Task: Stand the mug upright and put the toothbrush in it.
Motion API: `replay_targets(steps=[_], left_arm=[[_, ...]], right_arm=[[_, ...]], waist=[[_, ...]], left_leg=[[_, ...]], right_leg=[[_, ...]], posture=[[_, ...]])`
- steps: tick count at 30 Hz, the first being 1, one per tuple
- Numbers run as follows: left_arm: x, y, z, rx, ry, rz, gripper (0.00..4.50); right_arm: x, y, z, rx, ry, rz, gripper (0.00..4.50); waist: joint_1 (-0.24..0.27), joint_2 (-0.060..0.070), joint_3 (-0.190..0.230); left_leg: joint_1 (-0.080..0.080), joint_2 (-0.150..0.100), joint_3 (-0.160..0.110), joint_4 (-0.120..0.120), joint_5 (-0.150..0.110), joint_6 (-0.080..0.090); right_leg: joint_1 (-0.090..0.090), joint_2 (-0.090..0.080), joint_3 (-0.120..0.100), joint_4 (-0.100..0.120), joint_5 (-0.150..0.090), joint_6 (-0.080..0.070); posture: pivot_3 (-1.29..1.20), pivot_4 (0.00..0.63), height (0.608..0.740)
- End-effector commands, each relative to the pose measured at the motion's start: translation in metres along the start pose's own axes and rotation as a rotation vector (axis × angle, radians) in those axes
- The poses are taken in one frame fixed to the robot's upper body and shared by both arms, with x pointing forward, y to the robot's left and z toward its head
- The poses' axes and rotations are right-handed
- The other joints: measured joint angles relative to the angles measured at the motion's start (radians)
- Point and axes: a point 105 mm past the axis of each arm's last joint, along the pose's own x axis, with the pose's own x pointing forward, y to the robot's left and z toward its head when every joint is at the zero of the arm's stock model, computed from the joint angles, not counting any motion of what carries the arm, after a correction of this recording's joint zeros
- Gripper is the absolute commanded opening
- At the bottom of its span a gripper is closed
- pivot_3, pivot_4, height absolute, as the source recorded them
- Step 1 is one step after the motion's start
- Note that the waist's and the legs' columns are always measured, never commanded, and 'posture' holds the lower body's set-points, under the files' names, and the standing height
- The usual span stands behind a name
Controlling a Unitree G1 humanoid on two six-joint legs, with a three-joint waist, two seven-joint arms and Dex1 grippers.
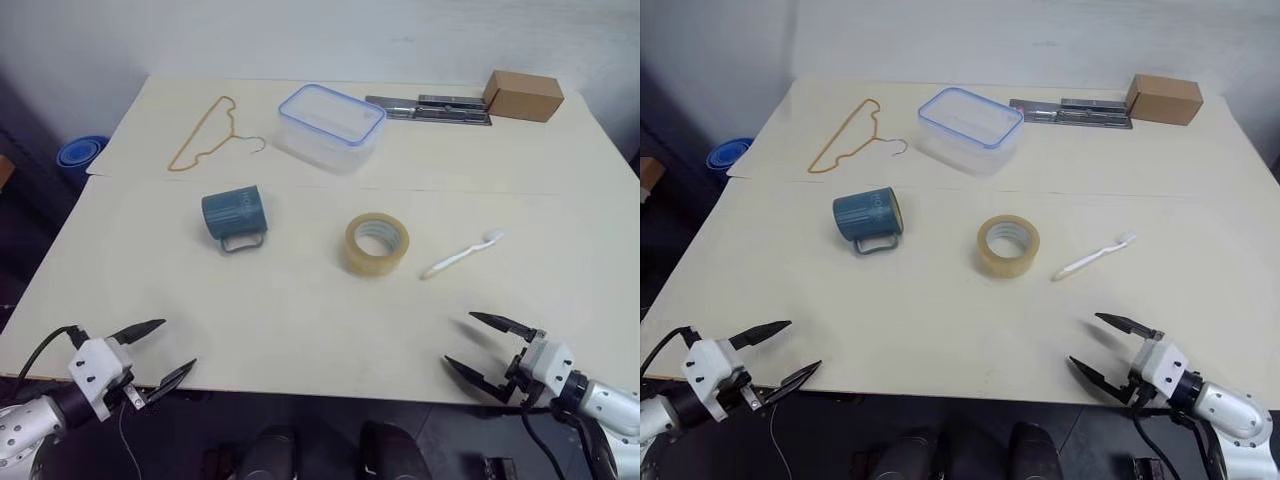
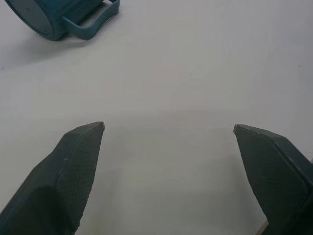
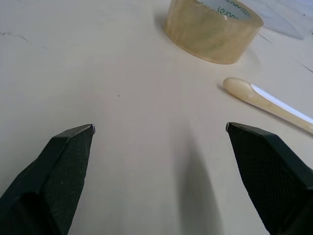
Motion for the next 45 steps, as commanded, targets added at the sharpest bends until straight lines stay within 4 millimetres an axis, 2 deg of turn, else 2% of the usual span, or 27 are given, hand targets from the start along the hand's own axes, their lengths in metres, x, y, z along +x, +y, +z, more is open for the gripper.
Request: replay_targets(steps=[1, 8, 21, 23, 25, 27, 31, 35, 38, 41, 45], left_arm=[[0.001, 0.000, 0.006, -0.004, -0.022, 0.004, 4.50], [0.006, -0.008, 0.025, -0.141, -0.102, -0.125, 4.50], [0.010, -0.009, 0.028, -0.094, -0.098, -0.136, 4.50], [0.011, -0.008, 0.034, -0.110, -0.129, -0.146, 4.50], [0.014, -0.013, 0.046, -0.207, -0.164, -0.220, 4.50], [0.018, -0.014, 0.053, -0.220, -0.185, -0.253, 4.50], [0.028, -0.015, 0.062, -0.196, -0.210, -0.280, 4.50], [0.037, -0.021, 0.070, -0.186, -0.246, -0.306, 4.50], [0.040, -0.022, 0.069, -0.183, -0.252, -0.304, 4.50], [0.041, -0.022, 0.068, -0.172, -0.253, -0.297, 4.50], [0.043, -0.022, 0.069, -0.162, -0.266, -0.287, 4.50]], right_arm=[[0.001, -0.003, 0.004, -0.022, -0.021, -0.009, 4.48], [0.014, -0.009, 0.016, -0.049, -0.075, 0.010, 4.48], [0.026, -0.014, 0.026, -0.056, -0.108, 0.043, 4.48], [0.039, -0.017, 0.041, -0.062, -0.145, 0.083, 4.48], [0.070, -0.019, 0.072, -0.086, -0.151, 0.225, 4.48], [0.094, -0.029, 0.088, -0.088, -0.090, 0.242, 4.48], [0.128, -0.037, 0.103, -0.113, 0.020, 0.272, 4.48], [0.154, -0.033, 0.099, -0.150, 0.152, 0.369, 4.48], [0.169, -0.034, 0.089, -0.205, 0.231, 0.405, 3.86], [0.178, -0.042, 0.093, -0.250, 0.273, 0.416, 2.89], [0.172, -0.044, 0.090, -0.243, 0.332, 0.473, 1.43]], waist=[[0.000, 0.000, 0.000], [-0.001, 0.000, 0.000], [-0.001, 0.000, 0.000], [-0.003, 0.000, 0.000], [-0.012, 0.001, 0.000], [-0.025, 0.002, 0.001], [-0.021, 0.000, 0.000], [-0.023, 0.000, 0.000], [-0.025, -0.001, 0.000], [-0.027, -0.001, 0.000], [-0.024, -0.001, 0.000]], left_leg=[[0.000, 0.000, 0.000, 0.000, 0.000, 0.000], [0.000, 0.000, 0.000, 0.001, 0.000, 0.000], [0.000, 0.001, 0.001, 0.001, 0.000, 0.000], [0.000, 0.001, 0.001, 0.001, 0.000, 0.000], [0.000, 0.002, 0.001, 0.001, 0.000, 0.000], [0.000, 0.002, 0.002, 0.002, 0.000, 0.000], [-0.003, 0.003, -0.001, 0.002, 0.001, -0.004], [-0.012, 0.000, -0.001, 0.003, 0.001, -0.002], [-0.014, -0.001, -0.001, 0.005, 0.001, -0.001], [-0.014, -0.001, 0.000, 0.005, 0.001, -0.001], [-0.014, 0.001, -0.001, 0.006, 0.002, -0.002]], right_leg=[[0.000, 0.000, 0.000, 0.000, 0.000, 0.000], [0.000, 0.000, 0.001, 0.001, 0.000, 0.000], [0.000, 0.002, 0.000, 0.001, 0.000, 0.000], [0.000, 0.003, 0.000, 0.001, 0.000, 0.000], [0.000, 0.003, 0.001, 0.002, 0.000, 0.000], [-0.002, 0.003, 0.002, 0.003, 0.000, 0.000], [-0.007, -0.001, 0.007, 0.007, -0.001, -0.003], [-0.016, 0.003, 0.001, 0.011, -0.002, -0.004], [-0.016, 0.003, -0.001, 0.010, -0.001, -0.003], [-0.016, 0.004, -0.001, 0.010, -0.001, -0.002], [-0.016, 0.005, -0.001, 0.011, -0.001, -0.002]], posture=[[0.00, 0.150, 0.740], [0.00, 0.150, 0.740], [0.00, 0.150, 0.740], [0.00, 0.150, 0.740], [0.00, 0.150, 0.740], [0.00, 0.150, 0.740], [0.00, 0.150, 0.740], [0.00, 0.150, 0.740], [0.00, 0.150, 0.740], [0.00, 0.150, 0.740], [0.00, 0.150, 0.740]])
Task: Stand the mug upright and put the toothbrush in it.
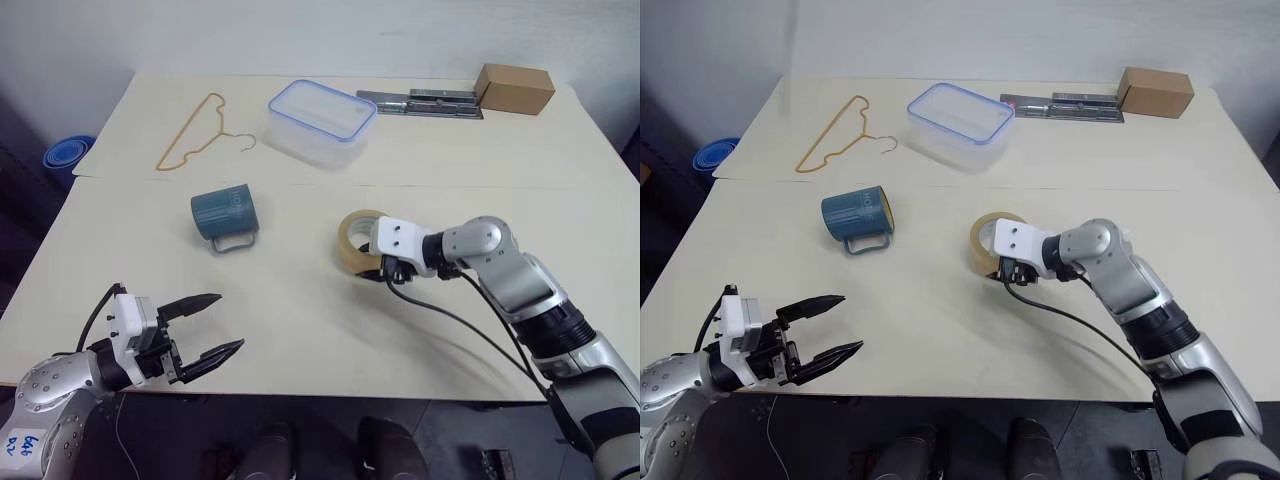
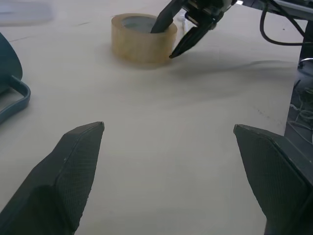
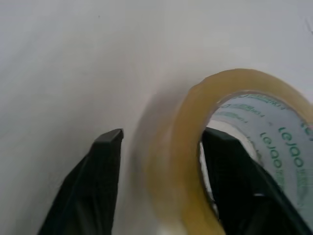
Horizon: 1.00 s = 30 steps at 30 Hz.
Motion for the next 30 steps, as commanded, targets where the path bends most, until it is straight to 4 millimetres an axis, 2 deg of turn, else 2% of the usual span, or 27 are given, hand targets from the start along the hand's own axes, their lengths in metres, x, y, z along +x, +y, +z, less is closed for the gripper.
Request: replay_targets(steps=[1, 2, 4, 5, 6, 8, 10, 15, 19, 21, 23, 25, 27, 30], left_arm=[[0.002, -0.001, 0.004, 0.037, -0.015, 0.001, 4.50], [0.003, -0.001, 0.004, 0.037, -0.016, -0.001, 4.50], [0.005, -0.001, 0.003, 0.038, -0.022, -0.005, 4.50], [0.006, -0.001, 0.003, 0.038, -0.025, -0.005, 4.50], [0.007, -0.001, 0.002, 0.038, -0.027, -0.006, 4.50], [0.007, -0.001, 0.001, 0.038, -0.029, -0.006, 4.50], [0.008, -0.001, 0.001, 0.036, -0.038, -0.008, 4.50], [0.017, -0.011, 0.011, 0.005, -0.086, -0.128, 4.50], [0.038, -0.018, 0.032, 0.056, -0.146, -0.205, 4.50], [0.046, -0.014, 0.036, 0.079, -0.159, -0.202, 4.50], [0.051, -0.010, 0.035, 0.082, -0.155, -0.201, 4.50], [0.052, -0.007, 0.033, 0.076, -0.142, -0.197, 4.50], [0.051, -0.001, 0.030, 0.068, -0.127, -0.175, 4.50], [0.042, 0.008, 0.024, 0.050, -0.098, -0.122, 4.50]], right_arm=[[-0.006, 0.002, -0.002, -0.012, 0.015, 0.039, 1.05], [-0.010, 0.000, -0.001, 0.001, -0.010, 0.031, 0.68], [-0.027, 0.002, 0.018, 0.031, -0.197, 0.046, 0.65], [-0.040, 0.003, 0.033, 0.052, -0.340, 0.054, 0.65], [-0.057, -0.001, 0.039, 0.113, -0.423, 0.021, 0.65], [-0.091, -0.011, 0.038, 0.169, -0.522, -0.079, 0.65], [-0.121, -0.018, 0.013, 0.230, -0.453, -0.184, 0.65], [-0.201, -0.030, -0.077, 0.385, -0.090, -0.486, 0.65], [-0.238, -0.021, -0.142, 0.464, 0.162, -0.618, 0.65], [-0.247, -0.016, -0.170, 0.499, 0.236, -0.662, 0.65], [-0.250, -0.015, -0.185, 0.542, 0.247, -0.714, 0.65], [-0.248, -0.011, -0.193, 0.536, 0.266, -0.703, 1.37], [-0.250, -0.011, -0.193, 0.518, 0.251, -0.712, 1.91], [-0.256, -0.013, -0.177, 0.433, 0.152, -0.717, 2.87]], waist=[[0.001, 0.000, 0.000], [0.000, 0.000, 0.000], [0.003, -0.001, 0.000], [0.005, -0.001, 0.000], [0.007, -0.001, 0.000], [0.006, -0.001, 0.001], [0.011, -0.001, 0.001], [0.032, -0.001, 0.001], [0.023, -0.001, 0.001], [0.014, 0.000, 0.000], [0.001, 0.001, 0.001], [-0.008, 0.003, 0.000], [-0.018, 0.003, 0.000], [-0.021, 0.003, 0.001]], left_leg=[[0.000, 0.000, 0.000, 0.000, 0.000, 0.000], [0.000, 0.000, 0.000, 0.000, 0.000, 0.000], [0.000, 0.000, 0.000, 0.000, 0.000, 0.000], [-0.001, -0.001, -0.001, 0.000, 0.000, 0.000], [-0.001, -0.001, -0.002, 0.000, 0.000, 0.000], [-0.002, -0.001, -0.002, 0.000, 0.000, 0.000], [-0.002, -0.001, -0.002, 0.001, 0.000, 0.000], [-0.002, -0.002, 0.000, 0.002, 0.000, 0.002], [-0.001, -0.001, 0.010, 0.003, 0.000, 0.002], [0.001, 0.000, 0.013, 0.003, 0.000, 0.002], [0.005, 0.000, 0.017, 0.000, 0.000, 0.001], [0.007, 0.001, 0.019, -0.003, 0.001, 0.001], [0.010, 0.002, 0.020, -0.004, 0.001, 0.001], [0.010, 0.004, 0.020, -0.004, 0.001, 0.000]], right_leg=[[0.000, 0.000, 0.000, 0.000, 0.000, 0.000], [0.000, 0.000, 0.000, 0.000, 0.000, 0.000], [0.000, 0.000, 0.000, 0.000, 0.000, 0.000], [0.000, 0.000, 0.000, 0.000, 0.000, 0.000], [0.000, 0.000, -0.001, 0.000, 0.000, 0.000], [0.000, 0.000, -0.001, 0.000, 0.000, 0.000], [0.000, 0.000, -0.001, 0.000, 0.000, 0.001], [0.001, -0.001, -0.001, -0.001, 0.000, 0.001], [0.001, -0.001, 0.001, 0.000, 0.001, 0.001], [0.001, 0.000, 0.002, 0.001, 0.001, 0.002], [0.001, 0.000, 0.005, 0.001, 0.001, 0.002], [0.001, 0.000, 0.007, 0.001, 0.001, 0.002], [0.001, 0.002, 0.010, 0.001, 0.001, 0.001], [0.001, 0.003, 0.011, 0.001, 0.001, 0.002]], posture=[[0.00, 0.150, 0.740], [0.00, 0.150, 0.740], [0.00, 0.150, 0.740], [0.00, 0.150, 0.740], [0.00, 0.150, 0.740], [0.00, 0.150, 0.740], [0.00, 0.150, 0.740], [0.00, 0.150, 0.740], [0.00, 0.150, 0.740], [0.00, 0.150, 0.740], [0.00, 0.150, 0.740], [0.00, 0.150, 0.740], [0.00, 0.150, 0.740], [0.00, 0.150, 0.740]])
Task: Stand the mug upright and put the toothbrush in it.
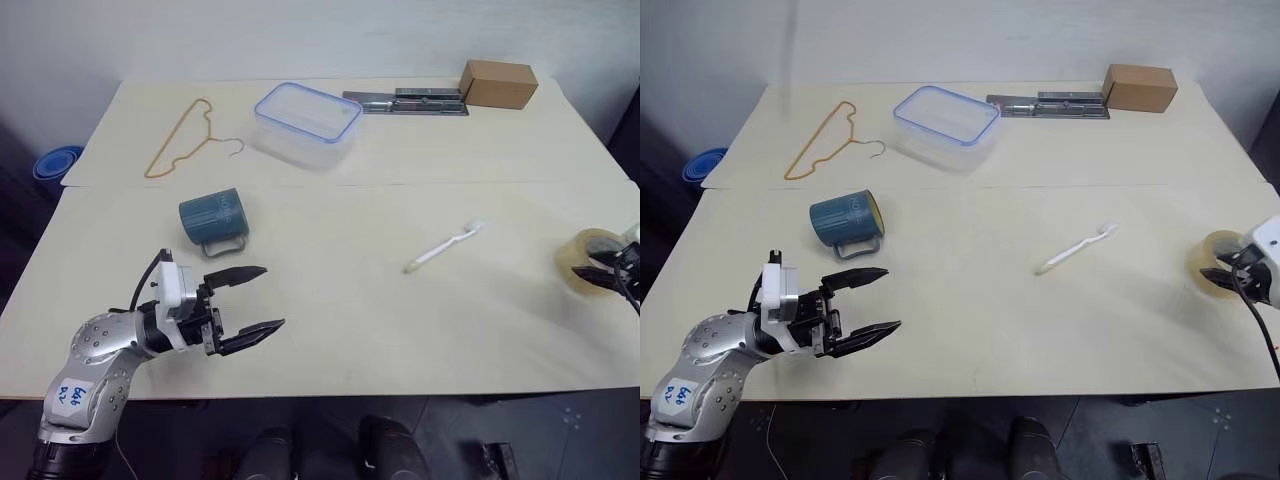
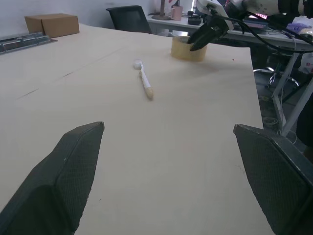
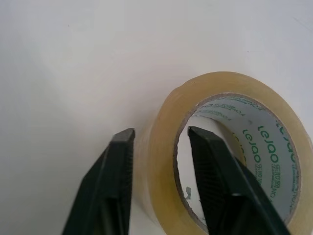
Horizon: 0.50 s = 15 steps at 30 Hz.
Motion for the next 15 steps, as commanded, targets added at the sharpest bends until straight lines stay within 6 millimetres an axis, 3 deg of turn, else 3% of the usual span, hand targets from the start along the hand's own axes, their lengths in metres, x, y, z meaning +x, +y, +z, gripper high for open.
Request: replay_targets(steps=[1, 3, 5, 8, 12, 14, 15], left_arm=[[-0.019, 0.010, -0.003, 0.017, 0.046, 0.095, 4.50], [-0.031, 0.015, -0.004, 0.023, 0.071, 0.172, 4.50], [-0.050, 0.020, -0.011, 0.037, 0.126, 0.268, 4.50], [-0.085, 0.028, -0.025, 0.066, 0.243, 0.417, 4.50], [-0.113, 0.041, -0.043, 0.082, 0.463, 0.536, 4.50], [-0.109, 0.052, -0.032, 0.124, 0.500, 0.552, 4.50], [-0.096, 0.053, -0.022, 0.143, 0.477, 0.507, 4.50]], right_arm=[[-0.020, 0.003, 0.035, -0.070, -0.238, 0.036, 3.27], [-0.027, 0.021, 0.046, -0.103, -0.338, 0.117, 3.93], [-0.030, 0.056, 0.058, -0.152, -0.442, 0.225, 4.48], [-0.032, 0.111, 0.075, -0.183, -0.641, 0.343, 4.48], [-0.018, 0.154, 0.081, -0.131, -0.756, 0.393, 4.48], [-0.015, 0.191, 0.089, -0.138, -0.866, 0.485, 4.48], [-0.013, 0.209, 0.090, -0.113, -0.891, 0.536, 4.48]], waist=[[0.001, 0.000, 0.000], [0.006, 0.000, 0.000], [0.014, -0.002, 0.001], [0.022, -0.005, 0.000], [0.034, -0.005, 0.001], [0.045, -0.006, 0.000], [0.048, -0.006, 0.000]], left_leg=[[0.000, 0.000, -0.001, 0.000, 0.000, 0.000], [0.000, 0.000, -0.003, 0.000, 0.000, 0.000], [0.000, 0.001, -0.004, 0.000, -0.001, 0.000], [0.002, 0.003, -0.004, 0.000, -0.002, -0.002], [0.003, 0.001, -0.003, 0.001, -0.003, -0.001], [0.004, 0.001, -0.003, 0.001, -0.003, -0.001], [0.004, 0.001, -0.004, 0.001, -0.003, -0.001]], right_leg=[[0.000, 0.000, 0.000, 0.000, 0.000, 0.000], [0.000, 0.000, 0.001, 0.000, 0.000, 0.000], [0.000, 0.001, 0.002, -0.001, 0.000, 0.000], [0.001, 0.003, 0.004, -0.002, 0.000, 0.000], [0.001, 0.003, 0.009, -0.001, 0.001, 0.001], [0.001, 0.002, 0.010, 0.000, 0.001, 0.001], [0.001, 0.003, 0.010, 0.000, 0.001, 0.001]], posture=[[0.00, 0.150, 0.740], [0.00, 0.150, 0.740], [0.00, 0.150, 0.740], [0.00, 0.150, 0.740], [0.00, 0.150, 0.740], [0.00, 0.150, 0.740], [0.00, 0.150, 0.740]])
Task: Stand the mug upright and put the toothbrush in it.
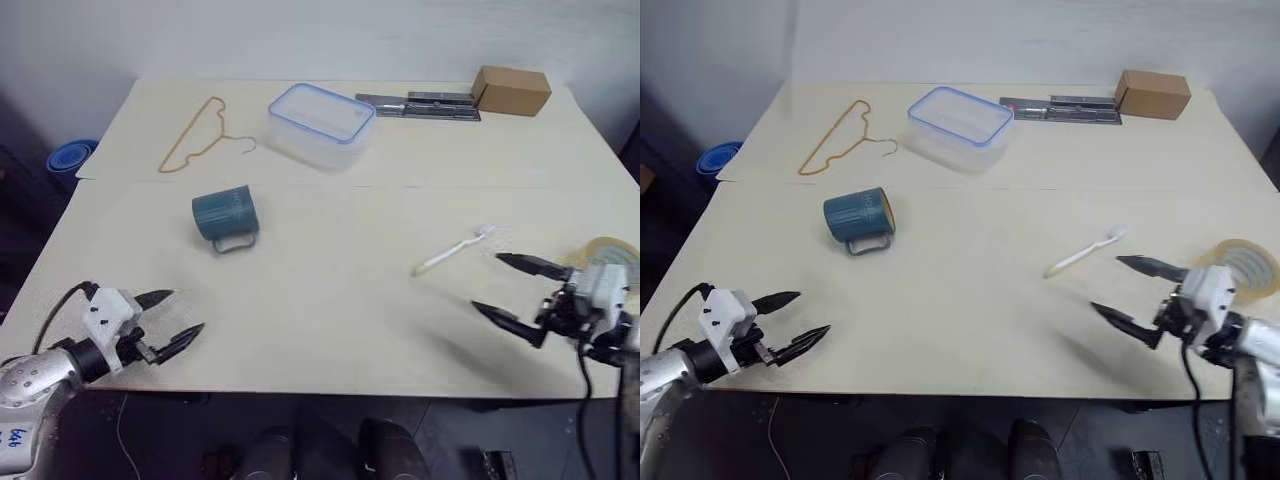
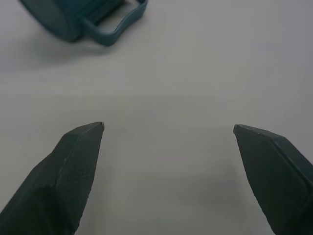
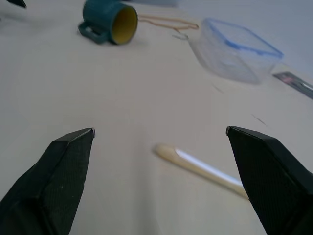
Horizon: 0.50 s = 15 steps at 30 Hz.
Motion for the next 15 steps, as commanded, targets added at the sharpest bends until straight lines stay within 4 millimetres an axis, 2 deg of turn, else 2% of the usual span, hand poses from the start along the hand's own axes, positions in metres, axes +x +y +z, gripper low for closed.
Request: replay_targets(steps=[1, 4, 6, 9, 12, 15], left_arm=[[0.010, 0.004, 0.039, 0.102, -0.047, -0.023, 4.50], [0.023, 0.006, 0.058, 0.136, -0.063, -0.037, 4.50], [0.036, 0.007, 0.066, 0.187, -0.037, -0.062, 4.50], [0.053, 0.012, 0.063, 0.318, 0.083, -0.084, 4.50], [0.065, 0.020, 0.063, 0.347, 0.133, -0.072, 4.50], [0.088, 0.023, 0.064, 0.361, 0.148, -0.076, 4.50]], right_arm=[[0.028, 0.041, 0.009, 0.010, -0.136, 0.116, 4.48], [0.034, 0.054, 0.005, 0.023, -0.133, 0.154, 4.48], [0.035, 0.050, 0.004, 0.019, -0.133, 0.124, 4.48], [0.036, 0.046, 0.003, 0.010, -0.135, 0.105, 4.48], [0.037, 0.044, 0.002, 0.003, -0.138, 0.097, 4.48], [0.040, 0.041, 0.003, -0.006, -0.155, 0.072, 4.48]], waist=[[0.008, 0.000, 0.000], [0.006, 0.001, 0.000], [0.002, 0.000, 0.000], [-0.003, 0.000, 0.000], [-0.009, 0.000, 0.000], [-0.008, 0.000, 0.000]], left_leg=[[-0.001, 0.000, -0.001, 0.000, 0.000, 0.000], [-0.002, -0.003, -0.003, 0.000, -0.001, 0.001], [-0.001, -0.005, 0.000, 0.000, -0.001, 0.003], [0.000, -0.004, 0.001, 0.000, -0.001, 0.003], [0.000, -0.003, 0.003, 0.000, -0.001, 0.002], [0.000, -0.002, 0.003, 0.000, -0.001, 0.002]], right_leg=[[0.000, 0.000, 0.000, 0.000, 0.000, 0.000], [-0.001, -0.003, 0.002, 0.001, 0.000, 0.000], [-0.001, -0.004, 0.001, 0.002, 0.000, 0.000], [-0.001, -0.001, 0.001, 0.002, 0.000, 0.000], [-0.002, 0.002, 0.001, 0.002, 0.000, 0.000], [-0.002, 0.002, 0.001, 0.002, 0.000, 0.000]], posture=[[0.00, 0.150, 0.740], [0.00, 0.150, 0.740], [0.00, 0.150, 0.740], [0.00, 0.150, 0.740], [0.00, 0.150, 0.740], [0.00, 0.150, 0.740]])
